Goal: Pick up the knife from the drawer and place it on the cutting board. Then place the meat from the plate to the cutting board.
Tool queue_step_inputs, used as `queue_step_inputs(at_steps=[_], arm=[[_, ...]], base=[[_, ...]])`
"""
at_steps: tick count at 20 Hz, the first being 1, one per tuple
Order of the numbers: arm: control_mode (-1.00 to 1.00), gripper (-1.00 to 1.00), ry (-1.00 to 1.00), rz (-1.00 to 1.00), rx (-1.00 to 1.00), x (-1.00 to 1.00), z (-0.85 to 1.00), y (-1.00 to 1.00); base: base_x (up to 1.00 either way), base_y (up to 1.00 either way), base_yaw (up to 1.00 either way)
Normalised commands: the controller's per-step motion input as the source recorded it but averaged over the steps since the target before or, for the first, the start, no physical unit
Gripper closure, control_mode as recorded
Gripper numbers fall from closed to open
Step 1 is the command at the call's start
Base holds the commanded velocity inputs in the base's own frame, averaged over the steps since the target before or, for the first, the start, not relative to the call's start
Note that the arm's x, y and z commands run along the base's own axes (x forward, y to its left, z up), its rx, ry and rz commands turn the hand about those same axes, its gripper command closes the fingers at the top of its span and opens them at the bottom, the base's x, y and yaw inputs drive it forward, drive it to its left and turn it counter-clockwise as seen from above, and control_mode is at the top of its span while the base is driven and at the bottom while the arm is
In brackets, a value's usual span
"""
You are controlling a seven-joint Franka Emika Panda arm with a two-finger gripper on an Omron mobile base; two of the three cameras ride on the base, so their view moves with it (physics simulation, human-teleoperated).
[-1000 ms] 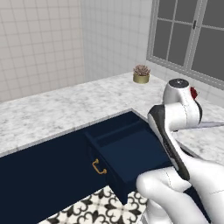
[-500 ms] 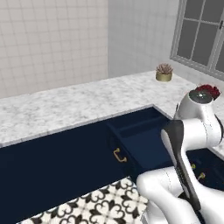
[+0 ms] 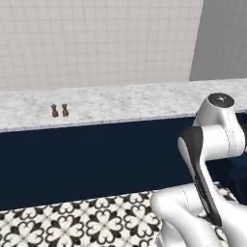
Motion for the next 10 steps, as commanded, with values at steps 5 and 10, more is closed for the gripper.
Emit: queue_step_inputs(at_steps=[5, 10], arm=[[1.00, 1.00, 0.00, 0.00, 0.00, 0.00, 0.00, 0.00], [1.00, 1.00, 0.00, 0.00, 0.00, 0.00, 0.00, 0.00]], base=[[0.00, 0.57, 0.89], [0.00, 0.36, 0.95]])
